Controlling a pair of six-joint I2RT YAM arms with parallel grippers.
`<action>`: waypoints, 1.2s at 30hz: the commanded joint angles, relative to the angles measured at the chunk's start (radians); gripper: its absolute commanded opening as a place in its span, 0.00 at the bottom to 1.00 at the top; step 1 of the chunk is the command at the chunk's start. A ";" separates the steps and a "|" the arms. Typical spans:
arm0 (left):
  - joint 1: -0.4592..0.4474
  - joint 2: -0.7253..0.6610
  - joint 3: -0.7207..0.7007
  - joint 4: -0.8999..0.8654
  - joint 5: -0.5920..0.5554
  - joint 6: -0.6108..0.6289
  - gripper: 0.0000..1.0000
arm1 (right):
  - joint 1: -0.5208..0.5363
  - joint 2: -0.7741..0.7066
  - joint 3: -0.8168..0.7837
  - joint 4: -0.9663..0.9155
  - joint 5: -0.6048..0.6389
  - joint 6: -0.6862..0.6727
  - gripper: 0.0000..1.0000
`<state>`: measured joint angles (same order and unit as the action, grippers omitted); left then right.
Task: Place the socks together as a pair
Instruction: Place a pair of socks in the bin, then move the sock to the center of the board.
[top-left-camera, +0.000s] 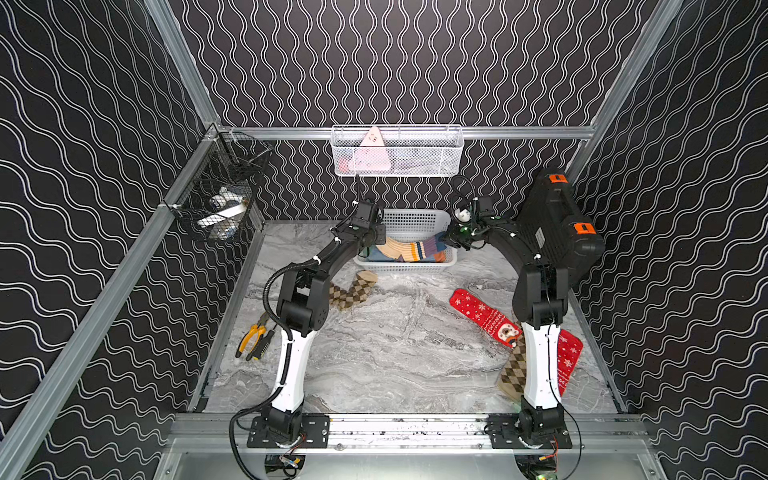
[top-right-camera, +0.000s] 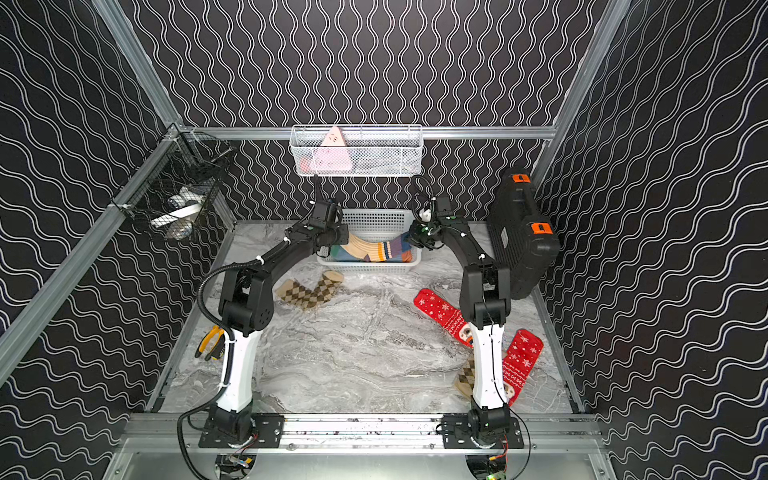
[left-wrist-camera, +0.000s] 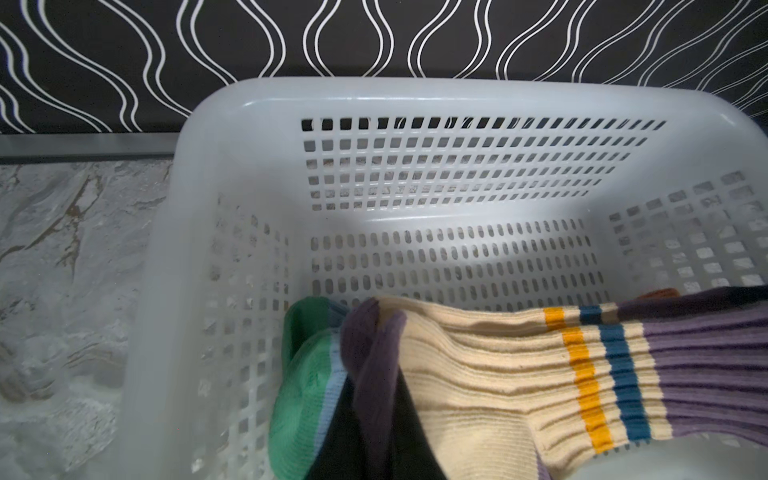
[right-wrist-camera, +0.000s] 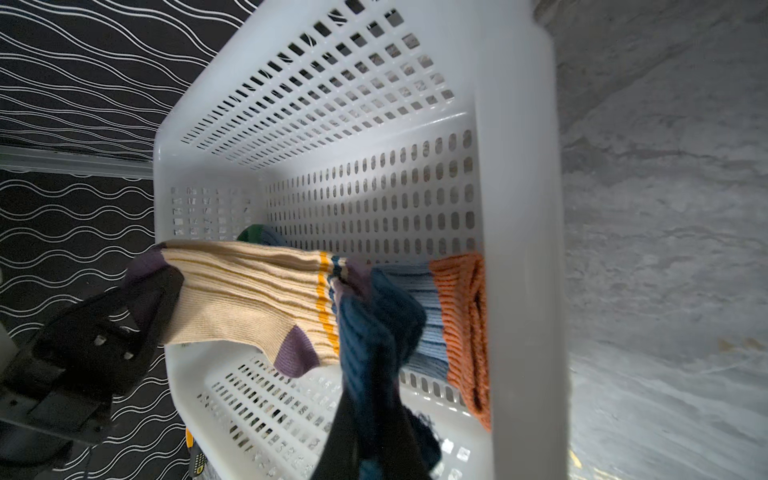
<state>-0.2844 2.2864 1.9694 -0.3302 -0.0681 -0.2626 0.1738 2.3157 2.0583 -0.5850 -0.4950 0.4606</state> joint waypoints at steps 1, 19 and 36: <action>0.003 0.008 0.013 -0.025 -0.021 0.040 0.37 | 0.000 0.009 0.015 -0.018 0.005 -0.017 0.07; -0.006 -0.520 -0.425 0.049 -0.117 0.001 0.66 | 0.006 -0.512 -0.387 0.039 0.177 -0.039 0.44; 0.054 -0.545 -0.897 0.124 -0.082 -0.127 0.60 | 0.332 -0.811 -1.014 0.171 0.247 0.032 0.40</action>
<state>-0.2310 1.7065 1.0561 -0.2508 -0.1814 -0.3668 0.4767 1.5215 1.0546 -0.4580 -0.2684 0.4721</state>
